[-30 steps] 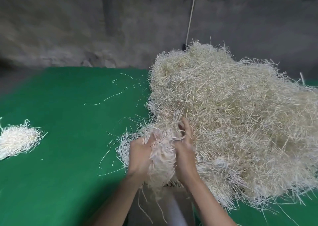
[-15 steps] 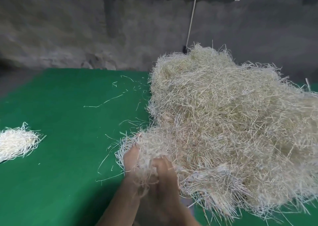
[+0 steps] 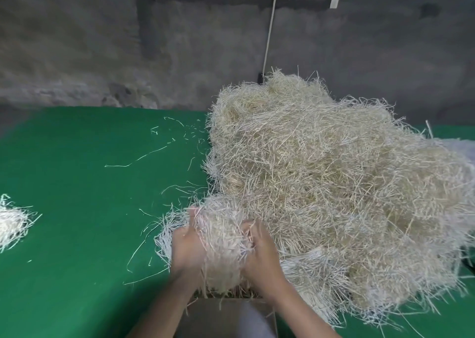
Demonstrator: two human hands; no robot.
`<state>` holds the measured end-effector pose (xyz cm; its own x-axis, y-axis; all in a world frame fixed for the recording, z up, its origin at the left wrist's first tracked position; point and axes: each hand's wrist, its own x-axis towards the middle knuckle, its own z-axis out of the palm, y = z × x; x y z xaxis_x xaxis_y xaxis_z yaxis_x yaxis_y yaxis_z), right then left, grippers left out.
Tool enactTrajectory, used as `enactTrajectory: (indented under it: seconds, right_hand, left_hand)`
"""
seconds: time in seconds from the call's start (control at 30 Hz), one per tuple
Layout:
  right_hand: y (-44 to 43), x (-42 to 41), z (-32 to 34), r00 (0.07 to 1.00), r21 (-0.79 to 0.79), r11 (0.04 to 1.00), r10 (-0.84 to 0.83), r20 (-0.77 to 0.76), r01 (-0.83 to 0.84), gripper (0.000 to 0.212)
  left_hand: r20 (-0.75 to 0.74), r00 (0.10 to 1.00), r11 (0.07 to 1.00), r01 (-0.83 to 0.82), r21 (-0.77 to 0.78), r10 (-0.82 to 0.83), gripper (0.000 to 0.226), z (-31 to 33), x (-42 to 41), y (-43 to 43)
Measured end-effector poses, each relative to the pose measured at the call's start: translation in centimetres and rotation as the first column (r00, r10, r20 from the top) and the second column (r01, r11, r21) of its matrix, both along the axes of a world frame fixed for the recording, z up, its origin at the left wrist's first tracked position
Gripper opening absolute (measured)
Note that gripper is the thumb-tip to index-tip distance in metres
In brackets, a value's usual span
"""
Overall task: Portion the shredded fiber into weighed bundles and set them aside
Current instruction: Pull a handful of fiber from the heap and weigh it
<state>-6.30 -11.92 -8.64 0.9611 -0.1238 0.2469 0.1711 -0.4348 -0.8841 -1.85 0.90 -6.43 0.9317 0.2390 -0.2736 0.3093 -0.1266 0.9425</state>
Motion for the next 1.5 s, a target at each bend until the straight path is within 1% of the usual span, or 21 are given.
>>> enactTrajectory:
  seconds: [0.1,0.17,0.2,0.3,0.4,0.53,0.63,0.7,0.73,0.8,0.83,0.9,0.97,1.0,1.07,1.17,1.23,1.3,1.33,1.43,1.5]
  right_hand:
    - [-0.8,0.0,1.5,0.99,-0.18,0.982,-0.028,0.138,0.053,0.047]
    - [-0.1,0.9,2.0,0.987,-0.193,0.981,0.019,0.161,0.013,0.056]
    - [0.2,1.5,1.8,0.988,-0.201,0.979,0.004,0.155,0.027,0.049]
    - [1.9,1.1,1.2,0.954,-0.011,0.972,-0.226,0.199,0.233,0.009]
    - [5.2,0.3,1.6,0.903,-0.066,0.982,-0.133,0.41,0.175,0.019]
    - [2.2,3.9,3.0,0.937,0.055,0.95,-0.311,0.158,0.307,0.041]
    - [2.7,3.0,3.0,0.974,0.105,0.973,-0.215,0.073,0.206,0.005]
    - [4.3,1.8,3.1,0.992,0.145,0.987,-0.08,0.095,0.066,0.046]
    - [4.2,2.0,2.8,0.99,0.094,0.993,-0.079,0.115,0.069,0.049]
    - [3.5,2.4,3.7,0.988,-0.013,0.994,-0.102,0.117,0.105,0.023]
    - [3.0,2.7,4.0,0.972,0.019,0.981,-0.192,0.137,0.191,0.009]
    - [2.1,3.5,4.4,0.932,0.213,0.93,-0.333,0.144,0.299,0.012]
    - [1.5,4.0,4.9,0.936,0.388,0.876,-0.342,0.081,0.286,0.01]
    - [1.5,3.8,4.6,0.941,0.331,0.9,-0.329,0.083,0.285,0.012]
    - [2.7,2.2,2.7,0.962,0.167,0.956,-0.257,0.095,0.239,0.016]
    - [5.8,-0.8,0.4,0.984,-0.141,0.987,-0.047,0.175,0.073,0.019]
    - [4.6,0.9,1.7,0.992,-0.017,0.994,-0.106,0.071,0.107,0.031]
    - [2.6,2.3,3.0,0.975,0.152,0.965,-0.203,-0.088,0.214,0.026]
    - [2.6,2.1,3.1,0.973,0.222,0.947,-0.221,-0.063,0.23,0.022]
    - [6.7,-0.5,2.3,0.974,0.286,0.935,-0.226,0.029,0.208,0.039]
    - [7.1,-0.2,1.6,0.979,0.281,0.94,-0.203,0.01,0.192,0.041]
  left_hand:
    - [0.169,0.98,0.994,0.112,-0.016,-0.107,0.046,1.2,0.2,0.0]
    - [0.229,0.952,0.978,0.21,-0.009,-0.202,0.034,0.9,-0.3,-1.2]
    - [0.269,0.936,0.974,0.226,0.033,-0.226,0.043,0.8,-0.3,-1.7]
    - [0.273,0.961,0.998,0.063,-0.023,-0.054,0.056,1.6,0.7,-1.0]
    - [0.178,0.979,0.973,-0.062,-0.221,0.103,0.046,1.9,1.7,-0.6]
    - [0.091,0.987,0.988,0.139,-0.074,-0.132,0.052,1.0,-1.0,-2.6]
    - [0.092,0.974,0.973,0.216,-0.076,-0.209,0.046,2.0,-0.1,-1.9]
    - [0.171,0.962,0.973,0.225,-0.05,-0.214,0.049,2.7,1.4,-1.6]
    - [0.237,0.953,0.98,0.198,-0.009,-0.19,0.042,3.3,1.9,-1.7]
    - [0.366,0.926,0.996,0.088,0.02,-0.089,0.015,3.3,2.3,-1.6]
    - [0.384,0.922,0.999,0.05,0.0,-0.046,0.035,2.7,2.3,-1.3]
    - [0.277,0.955,0.974,0.153,-0.168,-0.103,0.08,1.2,0.9,-0.5]
    - [0.105,0.939,0.825,0.338,-0.452,-0.327,0.098,0.1,-1.3,-0.4]
    - [0.059,0.929,0.755,0.333,-0.566,-0.365,0.095,-0.3,-1.5,-0.5]
    - [0.02,0.976,0.702,0.17,-0.692,-0.218,0.06,-0.2,-0.4,-0.5]
    - [0.129,0.991,0.868,0.025,-0.495,0.046,0.028,0.1,1.3,-0.3]
    - [0.152,0.986,0.914,0.001,-0.406,0.066,0.035,-0.3,-0.7,-1.6]
    - [0.142,0.99,0.964,0.032,-0.265,0.007,0.043,-0.1,-3.2,-3.0]
    - [0.118,0.993,0.967,0.035,-0.251,-0.006,0.045,0.2,-3.1,-2.8]
    - [0.106,0.992,0.863,0.107,-0.494,-0.062,0.047,1.4,-0.3,-1.0]
    - [0.061,0.998,0.881,0.02,-0.472,0.01,0.038,1.0,0.3,-0.7]
